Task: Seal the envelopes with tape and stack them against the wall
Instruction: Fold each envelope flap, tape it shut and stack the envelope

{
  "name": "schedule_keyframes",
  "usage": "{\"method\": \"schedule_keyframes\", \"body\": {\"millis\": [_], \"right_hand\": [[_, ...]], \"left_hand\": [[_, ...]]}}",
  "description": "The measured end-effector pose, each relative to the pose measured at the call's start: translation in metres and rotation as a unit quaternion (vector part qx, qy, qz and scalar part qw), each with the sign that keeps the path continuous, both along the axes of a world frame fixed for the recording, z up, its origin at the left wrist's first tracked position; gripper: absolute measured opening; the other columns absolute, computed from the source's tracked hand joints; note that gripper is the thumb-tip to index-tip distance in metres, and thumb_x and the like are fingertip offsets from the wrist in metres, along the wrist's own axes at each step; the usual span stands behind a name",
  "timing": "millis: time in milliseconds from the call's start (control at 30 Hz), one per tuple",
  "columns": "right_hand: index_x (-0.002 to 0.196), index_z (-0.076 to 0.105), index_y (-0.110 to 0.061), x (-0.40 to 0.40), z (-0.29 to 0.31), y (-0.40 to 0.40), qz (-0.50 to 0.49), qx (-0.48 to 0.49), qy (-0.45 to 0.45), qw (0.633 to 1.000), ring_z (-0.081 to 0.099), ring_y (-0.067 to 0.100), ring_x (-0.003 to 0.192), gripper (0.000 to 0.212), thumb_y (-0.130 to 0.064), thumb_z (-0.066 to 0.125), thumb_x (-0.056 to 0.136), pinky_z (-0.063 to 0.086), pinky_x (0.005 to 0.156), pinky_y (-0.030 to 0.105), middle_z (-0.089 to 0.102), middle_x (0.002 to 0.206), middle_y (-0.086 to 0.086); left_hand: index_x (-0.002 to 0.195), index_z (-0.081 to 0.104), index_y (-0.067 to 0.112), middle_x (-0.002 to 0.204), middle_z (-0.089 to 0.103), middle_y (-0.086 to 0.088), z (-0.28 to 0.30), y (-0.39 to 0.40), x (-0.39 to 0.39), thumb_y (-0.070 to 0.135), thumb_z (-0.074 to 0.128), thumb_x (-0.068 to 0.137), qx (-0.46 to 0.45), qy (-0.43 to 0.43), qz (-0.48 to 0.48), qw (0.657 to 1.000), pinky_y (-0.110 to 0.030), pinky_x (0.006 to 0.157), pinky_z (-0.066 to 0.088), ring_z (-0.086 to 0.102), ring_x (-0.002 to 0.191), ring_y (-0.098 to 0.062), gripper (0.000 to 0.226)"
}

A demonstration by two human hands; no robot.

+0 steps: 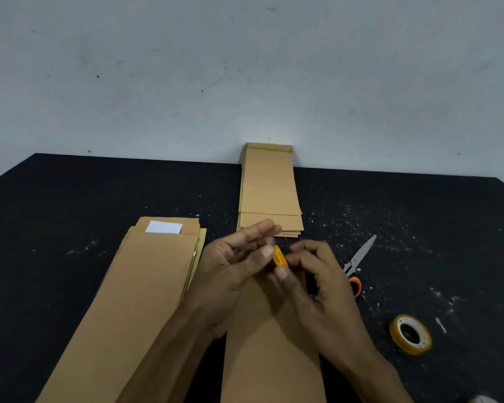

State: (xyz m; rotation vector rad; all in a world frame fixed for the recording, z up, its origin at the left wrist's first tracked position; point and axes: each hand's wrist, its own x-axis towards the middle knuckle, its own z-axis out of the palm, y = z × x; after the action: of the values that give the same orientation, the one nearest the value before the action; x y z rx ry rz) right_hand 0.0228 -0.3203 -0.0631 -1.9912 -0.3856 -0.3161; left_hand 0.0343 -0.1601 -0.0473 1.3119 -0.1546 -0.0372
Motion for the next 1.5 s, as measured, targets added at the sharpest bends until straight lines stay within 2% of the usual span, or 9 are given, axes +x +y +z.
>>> {"method": "schedule_keyframes", "body": {"millis": [167, 433, 567, 700, 800, 1100, 1200, 1333, 1500], "right_hand": [[0.074, 0.062, -0.025, -0.006, 0.007, 0.007, -0.044, 0.026, -0.027, 0.998, 0.057, 0.011, 0.097, 0.036, -0.054, 0.051, 0.093, 0.041, 0.075, 0.013, 0.053, 0.098, -0.013], [0.092, 0.07, -0.027, -0.012, 0.012, 0.014, 0.008, 0.076, -0.006, 0.997, 0.056, 0.013, 0.107, 0.023, -0.044, 0.054, 0.094, 0.042, 0.082, 0.011, 0.054, 0.106, -0.007], [0.086, 0.071, -0.025, -0.011, 0.01, 0.016, 0.003, 0.075, 0.009, 0.997, 0.057, 0.012, 0.106, 0.027, -0.046, 0.055, 0.091, 0.041, 0.081, 0.01, 0.054, 0.105, -0.008], [0.075, 0.069, -0.024, -0.011, 0.011, 0.018, -0.014, 0.081, 0.015, 0.997, 0.058, 0.013, 0.1, 0.035, -0.052, 0.054, 0.089, 0.042, 0.078, 0.013, 0.054, 0.099, -0.009], [0.065, 0.064, -0.021, -0.011, 0.011, 0.017, -0.036, 0.076, 0.02, 0.996, 0.059, 0.015, 0.093, 0.046, -0.058, 0.052, 0.088, 0.042, 0.072, 0.016, 0.056, 0.093, -0.007], [0.075, 0.068, -0.027, -0.015, 0.018, 0.007, -0.032, 0.071, 0.006, 0.997, 0.059, 0.014, 0.089, 0.037, -0.052, 0.048, 0.093, 0.044, 0.067, 0.016, 0.058, 0.091, -0.01], [0.083, 0.063, -0.032, -0.013, 0.022, -0.007, -0.135, -0.041, 0.027, 0.99, 0.059, 0.009, 0.079, 0.023, -0.045, 0.049, 0.095, 0.051, 0.068, 0.03, 0.061, 0.084, -0.011], [0.102, 0.056, -0.029, -0.003, 0.032, -0.024, -0.279, -0.31, 0.138, 0.898, 0.06, 0.021, 0.09, 0.012, -0.038, 0.047, 0.101, 0.046, 0.072, 0.035, 0.06, 0.1, -0.004], [0.107, 0.055, -0.022, 0.002, 0.042, -0.023, -0.285, -0.383, 0.207, 0.854, 0.059, 0.029, 0.098, 0.023, -0.043, 0.052, 0.1, 0.041, 0.073, 0.036, 0.056, 0.106, 0.005]], "left_hand": [[0.135, 0.057, 0.014, 0.131, 0.066, 0.005, 0.01, -0.001, -0.001, 0.012, 0.068, 0.084, -0.047, -0.036, 0.025, 0.998, -0.037, 0.11, 0.043, 0.057, 0.126, -0.009, 0.052], [0.124, 0.058, 0.031, 0.119, 0.07, 0.019, 0.023, -0.001, -0.004, 0.004, 0.07, 0.078, 0.02, -0.09, 0.102, 0.99, -0.027, 0.087, 0.058, 0.074, 0.097, -0.019, 0.055], [0.111, 0.065, 0.039, 0.116, 0.071, 0.018, 0.021, -0.004, -0.006, -0.01, 0.07, 0.082, 0.075, -0.117, 0.164, 0.977, -0.033, 0.085, 0.06, 0.075, 0.091, -0.016, 0.057], [0.116, 0.062, 0.037, 0.121, 0.07, 0.015, 0.024, -0.007, -0.006, -0.009, 0.071, 0.082, 0.097, -0.142, 0.195, 0.966, -0.029, 0.086, 0.059, 0.075, 0.089, -0.013, 0.058], [0.123, 0.059, 0.032, 0.13, 0.064, 0.012, 0.028, -0.007, -0.005, -0.01, 0.071, 0.082, 0.095, -0.155, 0.189, 0.965, -0.026, 0.082, 0.059, 0.075, 0.088, -0.013, 0.06], [0.136, 0.042, 0.036, 0.146, 0.046, 0.013, 0.032, -0.006, -0.006, -0.017, 0.076, 0.072, 0.106, -0.154, 0.108, 0.976, -0.029, 0.074, 0.06, 0.068, 0.106, -0.014, 0.09], [0.139, 0.041, 0.034, 0.147, 0.045, 0.014, 0.033, -0.003, -0.007, -0.018, 0.075, 0.072, 0.125, -0.151, 0.085, 0.977, -0.03, 0.072, 0.061, 0.068, 0.105, -0.013, 0.091], [0.147, 0.043, 0.02, 0.148, 0.044, 0.014, 0.034, -0.001, -0.009, -0.018, 0.075, 0.073, 0.171, -0.141, 0.051, 0.974, -0.038, 0.07, 0.063, 0.068, 0.102, -0.011, 0.09], [0.147, 0.043, 0.019, 0.149, 0.042, 0.013, 0.034, -0.004, -0.011, -0.022, 0.071, 0.073, 0.175, -0.126, 0.017, 0.976, -0.033, 0.068, 0.063, 0.068, 0.101, -0.013, 0.088]]}}
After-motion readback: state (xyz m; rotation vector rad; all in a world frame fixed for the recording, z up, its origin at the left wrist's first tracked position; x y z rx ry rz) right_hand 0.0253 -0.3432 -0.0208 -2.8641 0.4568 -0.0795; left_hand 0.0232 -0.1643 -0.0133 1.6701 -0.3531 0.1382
